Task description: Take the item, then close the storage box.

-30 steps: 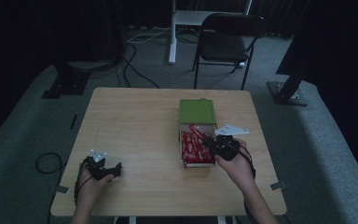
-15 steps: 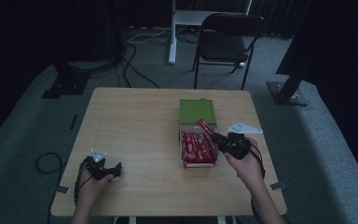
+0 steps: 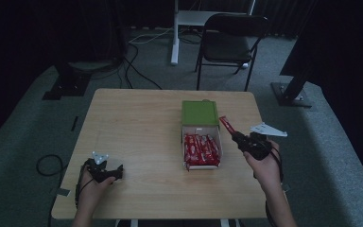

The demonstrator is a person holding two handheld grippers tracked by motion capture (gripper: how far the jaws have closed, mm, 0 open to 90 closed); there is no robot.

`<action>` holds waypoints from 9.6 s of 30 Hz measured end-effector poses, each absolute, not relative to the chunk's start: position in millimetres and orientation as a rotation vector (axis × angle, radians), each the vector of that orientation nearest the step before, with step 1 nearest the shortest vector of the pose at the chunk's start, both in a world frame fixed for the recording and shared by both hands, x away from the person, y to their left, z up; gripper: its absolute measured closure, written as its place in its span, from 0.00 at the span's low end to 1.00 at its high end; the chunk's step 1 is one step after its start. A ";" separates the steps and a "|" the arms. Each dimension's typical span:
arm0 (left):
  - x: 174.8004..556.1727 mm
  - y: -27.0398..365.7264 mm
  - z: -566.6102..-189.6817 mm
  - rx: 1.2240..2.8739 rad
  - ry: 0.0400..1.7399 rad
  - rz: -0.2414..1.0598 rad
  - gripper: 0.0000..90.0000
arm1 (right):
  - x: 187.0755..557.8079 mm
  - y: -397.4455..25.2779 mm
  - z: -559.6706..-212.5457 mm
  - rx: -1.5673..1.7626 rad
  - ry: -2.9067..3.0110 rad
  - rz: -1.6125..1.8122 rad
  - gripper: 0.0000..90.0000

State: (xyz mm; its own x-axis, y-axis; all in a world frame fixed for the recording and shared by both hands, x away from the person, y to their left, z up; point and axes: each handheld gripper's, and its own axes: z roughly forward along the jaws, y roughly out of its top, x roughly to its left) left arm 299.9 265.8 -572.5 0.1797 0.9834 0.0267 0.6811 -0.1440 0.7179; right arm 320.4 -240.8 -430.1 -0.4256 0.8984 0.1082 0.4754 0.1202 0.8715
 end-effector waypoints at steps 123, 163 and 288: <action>297.1 162.5 -532.3 2.009 1.030 0.522 0.10 | 318.9 -276.7 -519.8 1.322 2.105 1.310 0.16; 332.6 85.3 -509.9 2.043 0.809 0.480 0.10 | 338.3 -252.6 -520.5 1.238 2.188 1.359 0.16; 420.2 79.4 -503.7 1.987 0.952 0.542 0.04 | 417.3 -235.5 -514.4 1.299 2.108 1.275 0.13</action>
